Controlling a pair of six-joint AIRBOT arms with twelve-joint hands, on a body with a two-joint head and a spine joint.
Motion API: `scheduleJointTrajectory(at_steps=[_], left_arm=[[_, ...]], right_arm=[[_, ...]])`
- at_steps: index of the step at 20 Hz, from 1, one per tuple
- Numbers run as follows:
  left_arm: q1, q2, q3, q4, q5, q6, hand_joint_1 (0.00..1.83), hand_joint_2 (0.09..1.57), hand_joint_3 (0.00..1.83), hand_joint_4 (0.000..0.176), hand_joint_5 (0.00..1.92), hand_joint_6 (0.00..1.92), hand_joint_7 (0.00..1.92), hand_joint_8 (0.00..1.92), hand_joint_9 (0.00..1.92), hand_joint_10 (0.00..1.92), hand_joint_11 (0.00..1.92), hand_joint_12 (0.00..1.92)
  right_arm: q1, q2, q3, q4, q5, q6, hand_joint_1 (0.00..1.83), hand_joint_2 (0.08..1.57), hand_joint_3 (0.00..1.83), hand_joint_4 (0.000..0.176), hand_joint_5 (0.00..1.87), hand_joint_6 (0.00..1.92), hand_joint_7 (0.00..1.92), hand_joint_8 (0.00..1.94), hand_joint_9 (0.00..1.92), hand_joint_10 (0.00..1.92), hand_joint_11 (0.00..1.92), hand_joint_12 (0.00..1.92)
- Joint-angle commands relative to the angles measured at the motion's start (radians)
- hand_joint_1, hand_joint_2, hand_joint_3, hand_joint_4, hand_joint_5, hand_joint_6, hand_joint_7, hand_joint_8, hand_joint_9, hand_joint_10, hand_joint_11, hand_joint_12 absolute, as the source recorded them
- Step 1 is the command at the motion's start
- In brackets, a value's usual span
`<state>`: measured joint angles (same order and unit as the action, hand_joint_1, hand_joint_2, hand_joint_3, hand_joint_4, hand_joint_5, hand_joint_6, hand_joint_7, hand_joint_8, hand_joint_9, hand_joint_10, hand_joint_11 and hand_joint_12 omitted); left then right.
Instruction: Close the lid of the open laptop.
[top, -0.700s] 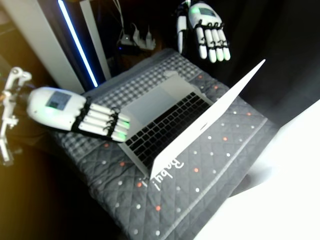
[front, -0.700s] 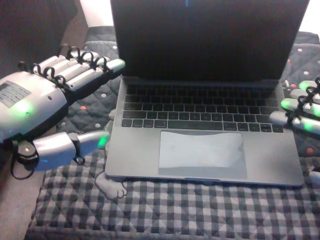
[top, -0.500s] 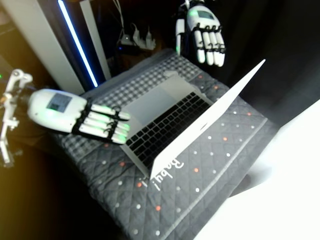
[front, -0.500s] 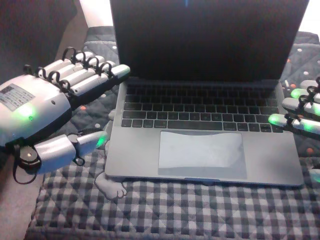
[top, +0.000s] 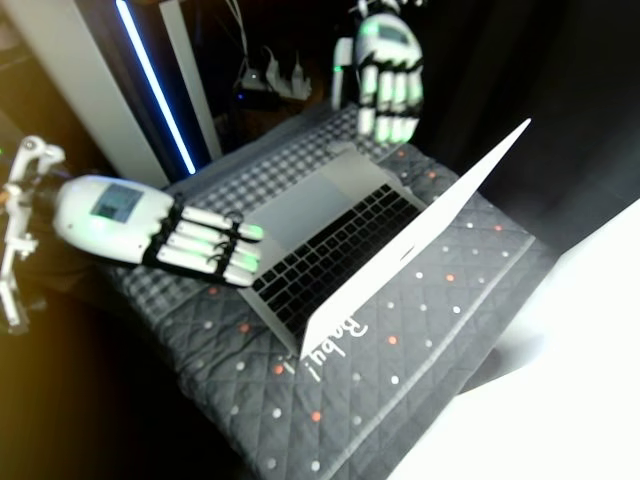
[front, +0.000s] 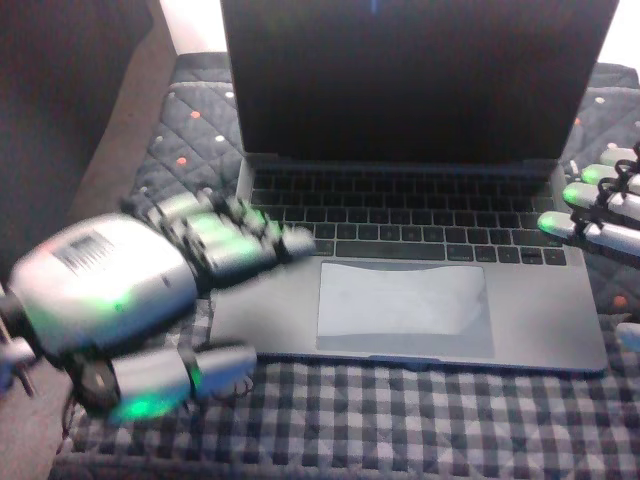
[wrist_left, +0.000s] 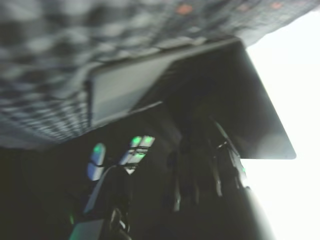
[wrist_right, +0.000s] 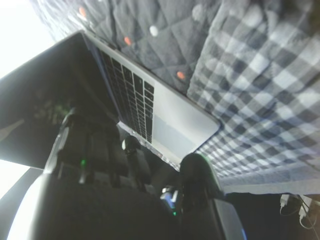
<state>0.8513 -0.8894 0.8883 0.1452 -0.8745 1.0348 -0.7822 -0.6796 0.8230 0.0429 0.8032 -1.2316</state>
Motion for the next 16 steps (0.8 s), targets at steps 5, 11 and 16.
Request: scheduleJointTrajectory(at_steps=[5,11,16], left_arm=[[-0.006,-0.045,0.020,0.058,-0.032,-0.088,0.20,1.48,0.01,0.009,0.18,0.00,0.25,0.00,0.19,0.03,0.00,0.47],[0.020,-0.074,0.037,0.061,-0.006,-0.135,0.26,1.46,0.00,0.000,0.21,0.01,0.28,0.01,0.25,0.04,0.00,0.67],[0.028,-0.096,0.058,0.061,0.007,-0.169,0.35,1.45,0.00,0.000,0.22,0.01,0.25,0.00,0.23,0.02,0.00,0.61]], right_arm=[[0.010,0.011,0.003,0.014,0.123,-0.004,0.06,1.41,0.00,0.105,0.00,0.00,0.00,0.00,0.00,0.00,0.00,0.00],[0.010,0.011,0.003,0.014,0.128,-0.003,0.12,1.43,0.01,0.117,0.00,0.00,0.00,0.00,0.00,0.00,0.00,0.00],[0.010,0.013,0.003,0.014,0.163,0.002,0.21,1.40,0.00,0.083,0.00,0.00,0.00,0.00,0.00,0.00,0.00,0.00]])
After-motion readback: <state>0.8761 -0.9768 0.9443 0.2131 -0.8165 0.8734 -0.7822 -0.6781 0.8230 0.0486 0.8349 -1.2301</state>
